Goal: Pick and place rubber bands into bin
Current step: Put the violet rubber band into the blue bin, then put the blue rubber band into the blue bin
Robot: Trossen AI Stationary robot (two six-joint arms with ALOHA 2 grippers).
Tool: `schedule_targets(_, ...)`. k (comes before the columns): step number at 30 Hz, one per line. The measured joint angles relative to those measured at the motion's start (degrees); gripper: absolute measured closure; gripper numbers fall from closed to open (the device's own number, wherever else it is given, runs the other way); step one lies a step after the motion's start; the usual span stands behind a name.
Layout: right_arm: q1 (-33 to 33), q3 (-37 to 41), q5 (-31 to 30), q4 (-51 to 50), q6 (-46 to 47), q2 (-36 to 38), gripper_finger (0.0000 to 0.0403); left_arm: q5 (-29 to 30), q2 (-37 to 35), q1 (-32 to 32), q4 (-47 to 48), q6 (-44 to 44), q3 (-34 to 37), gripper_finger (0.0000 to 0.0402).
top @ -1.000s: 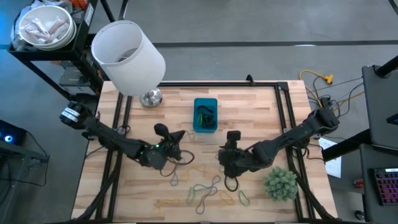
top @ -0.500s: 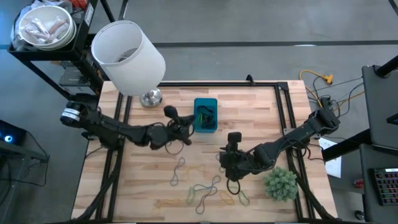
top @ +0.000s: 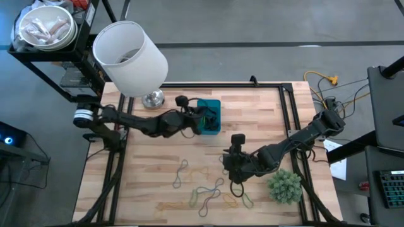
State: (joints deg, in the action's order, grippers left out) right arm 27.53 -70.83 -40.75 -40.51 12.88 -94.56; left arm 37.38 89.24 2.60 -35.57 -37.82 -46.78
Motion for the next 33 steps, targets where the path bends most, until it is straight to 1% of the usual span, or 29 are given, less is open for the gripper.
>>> schedule_targets(6,0.00,0.13,0.02,0.05,0.00,0.00,0.0330,-0.45,7.25,1.97,0.05,0.20,-2.70,0.0402)
schedule_targets(10,0.00,0.42,0.04,0.07,0.02,0.00,0.0330,-0.45,10.84,2.63,0.03,2.27,-4.60,0.0402)
schedule_targets(13,0.00,0.52,0.06,0.09,0.06,0.00,0.0330,-0.36,12.15,2.94,0.08,3.05,-5.18,0.0402)
schedule_targets(20,0.00,0.61,0.09,0.15,0.22,0.00,0.0330,-0.19,12.21,2.96,0.60,3.13,-4.82,0.0400)
schedule_targets(23,0.00,0.61,0.11,0.15,0.22,0.00,0.0330,-0.15,12.19,2.94,0.56,3.04,-4.59,0.0382)
schedule_targets(29,0.00,0.66,0.14,0.24,0.22,0.00,0.0330,0.01,12.19,2.92,1.23,3.08,-4.29,0.0323)
schedule_targets(33,0.00,0.67,0.22,0.30,0.24,0.00,0.0330,1.14,12.14,2.34,2.69,3.44,-4.29,0.0300)
